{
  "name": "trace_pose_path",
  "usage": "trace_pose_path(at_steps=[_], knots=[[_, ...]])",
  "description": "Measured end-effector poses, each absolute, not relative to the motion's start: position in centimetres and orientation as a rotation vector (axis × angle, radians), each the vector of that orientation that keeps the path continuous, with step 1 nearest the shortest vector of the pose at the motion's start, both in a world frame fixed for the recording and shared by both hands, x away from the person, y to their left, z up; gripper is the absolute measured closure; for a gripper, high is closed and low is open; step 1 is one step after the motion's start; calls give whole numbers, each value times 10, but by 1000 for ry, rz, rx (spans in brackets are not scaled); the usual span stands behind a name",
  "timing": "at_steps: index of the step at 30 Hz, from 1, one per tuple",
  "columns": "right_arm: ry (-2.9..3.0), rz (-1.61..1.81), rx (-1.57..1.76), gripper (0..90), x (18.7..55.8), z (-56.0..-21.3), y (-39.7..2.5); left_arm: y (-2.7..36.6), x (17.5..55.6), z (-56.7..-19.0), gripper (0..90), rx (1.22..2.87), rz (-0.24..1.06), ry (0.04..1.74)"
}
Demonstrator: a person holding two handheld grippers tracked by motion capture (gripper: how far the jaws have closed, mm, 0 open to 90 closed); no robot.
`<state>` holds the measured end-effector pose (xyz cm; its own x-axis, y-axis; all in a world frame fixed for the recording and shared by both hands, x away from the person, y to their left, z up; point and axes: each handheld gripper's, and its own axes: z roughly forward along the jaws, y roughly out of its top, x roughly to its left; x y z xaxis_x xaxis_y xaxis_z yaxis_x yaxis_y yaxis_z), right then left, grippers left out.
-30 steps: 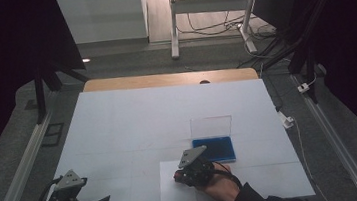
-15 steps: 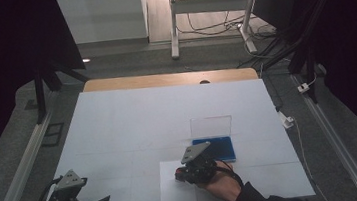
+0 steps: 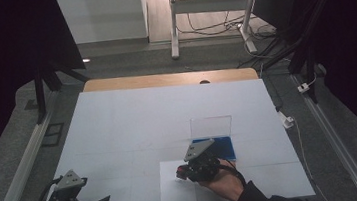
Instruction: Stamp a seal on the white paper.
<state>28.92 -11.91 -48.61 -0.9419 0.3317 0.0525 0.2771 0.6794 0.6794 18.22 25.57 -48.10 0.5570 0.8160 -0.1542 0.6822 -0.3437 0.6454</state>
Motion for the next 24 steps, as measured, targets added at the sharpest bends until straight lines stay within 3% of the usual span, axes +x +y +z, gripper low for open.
trace_pose_path(at_steps=[24], knots=[[2740, 1114, 589, 795, 300, -473, -143, 256, 182, -481, 5, 2115, 258, 1192]])
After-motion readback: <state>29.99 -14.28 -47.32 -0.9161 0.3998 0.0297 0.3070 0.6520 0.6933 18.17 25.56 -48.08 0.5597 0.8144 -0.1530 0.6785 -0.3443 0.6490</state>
